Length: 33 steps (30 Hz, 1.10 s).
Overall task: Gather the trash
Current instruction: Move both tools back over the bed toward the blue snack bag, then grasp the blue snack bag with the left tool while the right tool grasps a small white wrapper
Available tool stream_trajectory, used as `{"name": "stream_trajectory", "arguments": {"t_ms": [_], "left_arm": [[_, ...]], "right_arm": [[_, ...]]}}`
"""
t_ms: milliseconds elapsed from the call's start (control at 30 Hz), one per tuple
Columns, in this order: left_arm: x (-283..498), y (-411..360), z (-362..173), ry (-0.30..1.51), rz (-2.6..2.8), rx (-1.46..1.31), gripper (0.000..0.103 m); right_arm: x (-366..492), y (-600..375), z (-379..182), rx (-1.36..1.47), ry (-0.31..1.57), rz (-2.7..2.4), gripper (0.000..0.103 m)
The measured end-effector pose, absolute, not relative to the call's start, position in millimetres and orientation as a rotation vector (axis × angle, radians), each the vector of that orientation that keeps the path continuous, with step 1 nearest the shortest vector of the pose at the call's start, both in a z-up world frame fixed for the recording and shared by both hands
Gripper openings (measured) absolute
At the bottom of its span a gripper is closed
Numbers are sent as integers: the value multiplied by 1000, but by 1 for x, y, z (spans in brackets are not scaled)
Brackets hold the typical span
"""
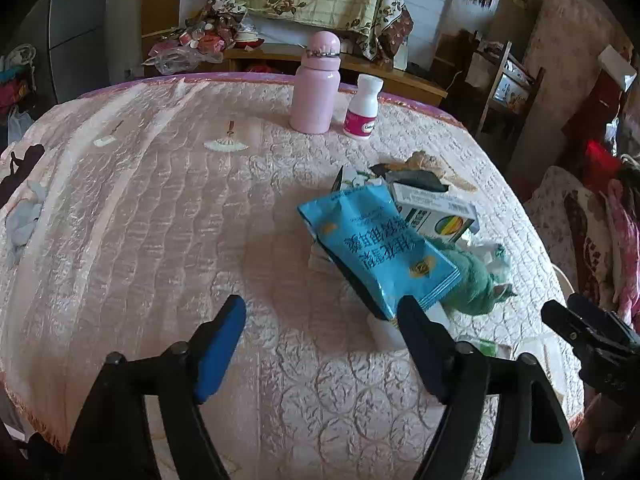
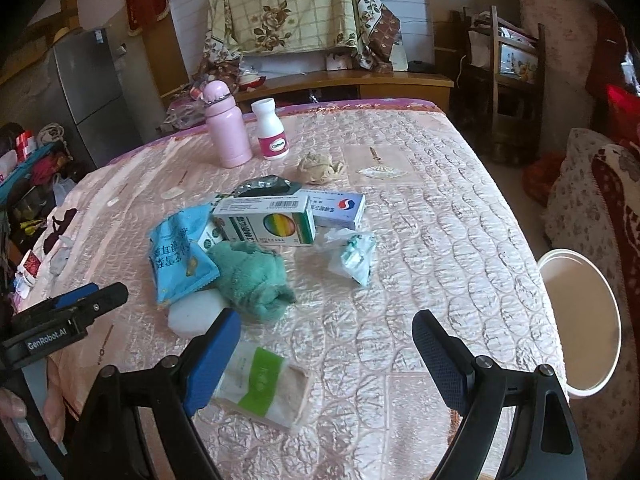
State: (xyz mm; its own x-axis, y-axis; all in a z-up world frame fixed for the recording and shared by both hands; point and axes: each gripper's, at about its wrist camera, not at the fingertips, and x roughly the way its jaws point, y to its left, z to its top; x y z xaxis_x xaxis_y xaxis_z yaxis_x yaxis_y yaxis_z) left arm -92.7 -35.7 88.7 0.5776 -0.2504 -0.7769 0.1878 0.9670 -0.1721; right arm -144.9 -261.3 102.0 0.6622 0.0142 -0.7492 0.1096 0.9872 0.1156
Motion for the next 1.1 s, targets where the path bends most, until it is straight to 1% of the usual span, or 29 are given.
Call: {"name": "stream_trajectory", "arguments": {"t_ms": [467,800,933,1100], "left_arm": [[-77,-45,91,922,-267,-109,82],[-74,-49,97,876,-251,-74,82],[-71,-48,96,860,-250,-73,82],[-63,-47,90,883,-284,-102,83]], "right_arm": [[-127,-277,103,189,829,-93,90],[-121,-280,106,205,803,-93,90],[-115,-279,103,198,806,-89,90],[-105,-282,95,190,822,-91,90]]}}
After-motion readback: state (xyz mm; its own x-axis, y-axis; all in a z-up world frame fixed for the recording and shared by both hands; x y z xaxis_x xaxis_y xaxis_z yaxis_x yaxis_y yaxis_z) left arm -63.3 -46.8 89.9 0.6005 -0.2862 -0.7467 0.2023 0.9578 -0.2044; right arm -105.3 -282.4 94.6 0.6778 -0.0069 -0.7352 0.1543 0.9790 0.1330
